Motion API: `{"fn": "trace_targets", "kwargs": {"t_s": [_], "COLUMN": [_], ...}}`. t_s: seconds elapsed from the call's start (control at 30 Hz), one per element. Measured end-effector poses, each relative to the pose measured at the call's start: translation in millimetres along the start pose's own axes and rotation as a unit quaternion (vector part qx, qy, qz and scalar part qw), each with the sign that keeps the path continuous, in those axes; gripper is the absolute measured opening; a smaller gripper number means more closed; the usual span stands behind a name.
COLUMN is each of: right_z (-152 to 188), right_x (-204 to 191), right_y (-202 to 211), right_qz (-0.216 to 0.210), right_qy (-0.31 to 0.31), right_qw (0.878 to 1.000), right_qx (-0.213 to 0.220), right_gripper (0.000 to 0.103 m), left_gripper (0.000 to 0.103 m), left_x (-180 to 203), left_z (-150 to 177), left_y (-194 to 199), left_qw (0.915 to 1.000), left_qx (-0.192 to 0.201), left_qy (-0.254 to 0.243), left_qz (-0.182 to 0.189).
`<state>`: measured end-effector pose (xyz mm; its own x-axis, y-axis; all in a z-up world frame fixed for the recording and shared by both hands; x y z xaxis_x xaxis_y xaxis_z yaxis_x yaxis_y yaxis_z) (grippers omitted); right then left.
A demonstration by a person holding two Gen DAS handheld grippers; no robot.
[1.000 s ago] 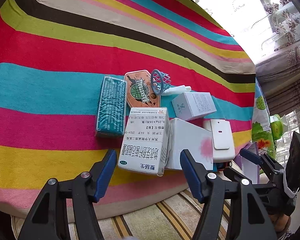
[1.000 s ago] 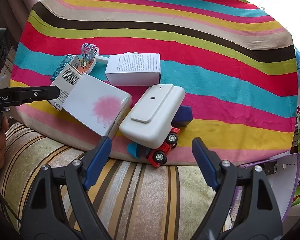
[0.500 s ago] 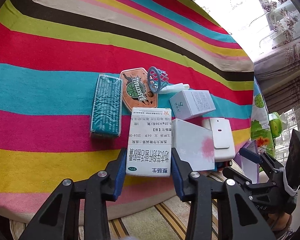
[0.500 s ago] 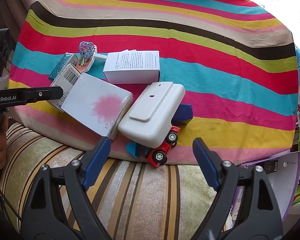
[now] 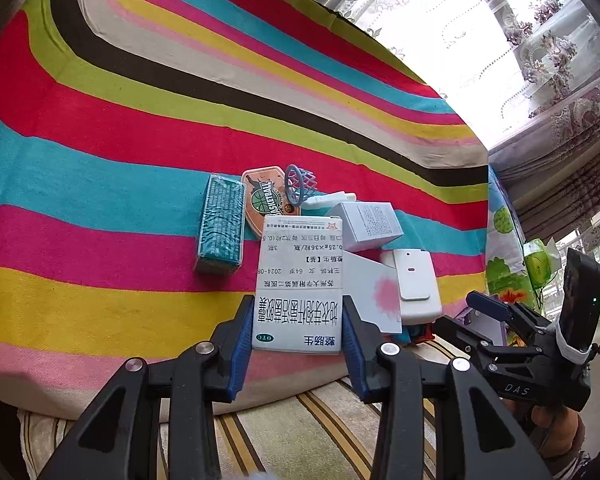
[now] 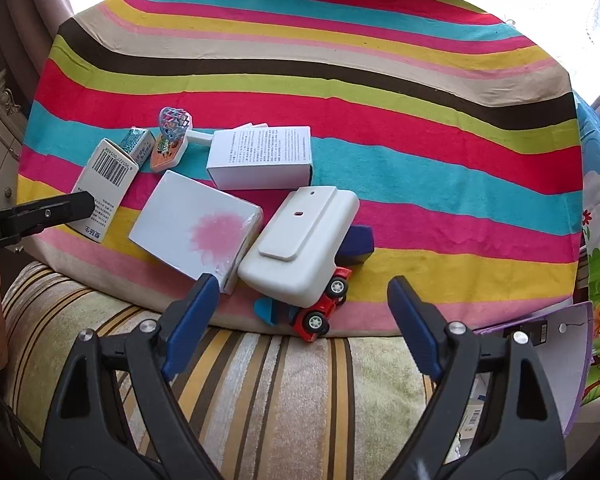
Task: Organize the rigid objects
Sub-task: 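Grasp the white medicine box with blue text using the left gripper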
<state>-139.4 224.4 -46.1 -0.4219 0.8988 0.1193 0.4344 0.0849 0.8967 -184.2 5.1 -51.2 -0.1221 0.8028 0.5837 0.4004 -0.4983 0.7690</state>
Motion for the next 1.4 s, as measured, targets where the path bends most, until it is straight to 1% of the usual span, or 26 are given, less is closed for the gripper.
{"fn": "trace_targets", "kwargs": {"t_s": [0.07,0.17,0.2,0.27,0.33,0.43,0.5,0.77,0.9,1.03,1.23,1.27,1.3,1.4], "right_z": [-7.1,-15.6,-18.0,-23.2,-26.3,-31.3,-34.0,-41.3,-45.1,-48.5,-50.9,-50.4,-50.7,-50.7], "right_x": [-10.2,-28.6,-33.9,-41.1,-46.8,-49.7,-51.2,-56.7,-60.8,-60.5,-65.6,-63.5,-63.3,-62.2], "right_y": [-0.7,-9.4,-11.8,-19.9,-27.2,-36.7,-41.0,-55.8,-60.6,-56.5,-65.0,-65.1,-64.0,-60.4], "right_qz": [-0.022,-0.067,-0.072,-0.067,-0.073,-0.066,-0.062,-0.061,-0.055,-0.047,-0.04,-0.038,-0.036,-0.037], "right_qy": [-0.003,-0.014,-0.015,-0.017,-0.023,-0.039,-0.047,-0.073,-0.074,-0.078,-0.067,-0.067,-0.064,-0.058], "right_qw": [1.0,0.998,0.997,0.998,0.997,0.997,0.997,0.995,0.994,0.995,0.995,0.996,0.996,0.997], "right_qx": [0.002,-0.002,-0.001,-0.008,-0.014,-0.023,-0.025,-0.043,-0.052,-0.044,-0.056,-0.054,-0.051,-0.044], "right_gripper": [0.088,0.088,0.088,0.088,0.088,0.088,0.092,0.097,0.097,0.098,0.098,0.098,0.094,0.094], "left_gripper": [0.041,0.041,0.041,0.041,0.041,0.041,0.041,0.041,0.041,0.041,0.041,0.041,0.041,0.041], "left_x": [-1.1,-2.5,-3.2,-5.9,-9.5,-12.2,-13.1,-15.0,-16.6,-16.3,-18.7,-19.0,-19.1,-17.4], "left_z": [-0.6,-1.4,-1.7,-2.4,-3.4,-5.0,-5.5,-5.1,-5.4,-5.1,-4.7,-4.7,-4.6,-3.4], "left_y": [7.0,16.2,18.4,21.8,23.9,26.0,27.6,30.1,29.4,28.3,25.9,26.1,26.3,27.0], "left_qw": [0.9999,0.9995,0.9993,0.9988,0.9984,0.998,0.9979,0.9973,0.9972,0.9972,0.9971,0.997,0.997,0.9969], "left_qx": [0.012,0.031,0.038,0.048,0.055,0.059,0.061,0.067,0.066,0.066,0.068,0.07,0.071,0.074], "left_qy": [0.005,0.007,0.007,0.011,0.017,0.021,0.022,0.026,0.029,0.029,0.031,0.031,0.031,0.028], "left_qz": [0.003,0.003,0.001,0.0,0.0,0.005,0.009,0.019,0.02,0.021,0.012,0.012,0.01,0.006]}}
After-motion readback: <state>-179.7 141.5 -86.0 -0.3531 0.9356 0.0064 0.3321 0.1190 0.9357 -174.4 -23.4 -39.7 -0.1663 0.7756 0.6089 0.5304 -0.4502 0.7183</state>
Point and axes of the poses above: each gripper's, at about its wrist camera, not at the fingertips, and y roughly against the way its jaws point, x to its right, z to its underside, the point moved 4 cm from there along -y, roughly the way its jaws point, and after that the axes turned 15 degrees about y, right-handed, at the moved point
